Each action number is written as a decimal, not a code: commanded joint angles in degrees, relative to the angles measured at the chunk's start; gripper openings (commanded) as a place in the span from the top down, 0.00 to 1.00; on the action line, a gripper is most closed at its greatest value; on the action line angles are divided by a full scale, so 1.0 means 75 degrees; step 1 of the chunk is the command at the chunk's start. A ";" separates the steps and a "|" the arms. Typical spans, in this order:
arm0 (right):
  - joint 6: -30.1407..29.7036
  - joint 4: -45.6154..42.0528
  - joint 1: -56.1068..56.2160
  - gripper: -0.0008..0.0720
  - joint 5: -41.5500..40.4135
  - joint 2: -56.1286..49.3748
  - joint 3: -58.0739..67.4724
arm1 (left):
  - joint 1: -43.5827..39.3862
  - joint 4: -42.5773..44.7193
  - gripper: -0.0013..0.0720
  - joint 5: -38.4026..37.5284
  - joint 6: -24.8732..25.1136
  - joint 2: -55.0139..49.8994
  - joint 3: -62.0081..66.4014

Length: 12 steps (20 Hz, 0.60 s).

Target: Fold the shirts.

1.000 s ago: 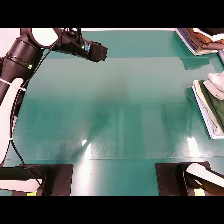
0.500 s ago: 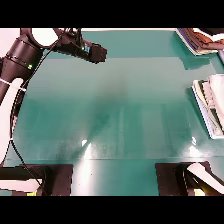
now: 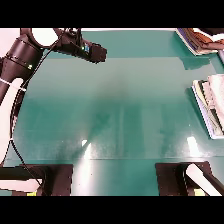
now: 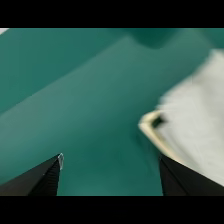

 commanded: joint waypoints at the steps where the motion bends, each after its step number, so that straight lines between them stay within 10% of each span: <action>1: -0.0055 -0.0134 0.2355 0.19 -0.0087 -0.0207 0.0414 | 0.0000 -0.0038 0.95 0.0204 -0.0006 -0.0006 0.0000; 5: -0.0076 -0.1489 0.4500 0.97 -0.0122 -0.0548 0.0644 | 0.0000 -0.0038 0.95 0.0746 -0.0006 -0.0003 0.0000; 12: -0.0079 -0.2232 0.5520 0.96 -0.0140 -0.0618 0.0717 | 0.0000 -0.0041 0.95 0.1393 -0.0006 -0.0006 0.0000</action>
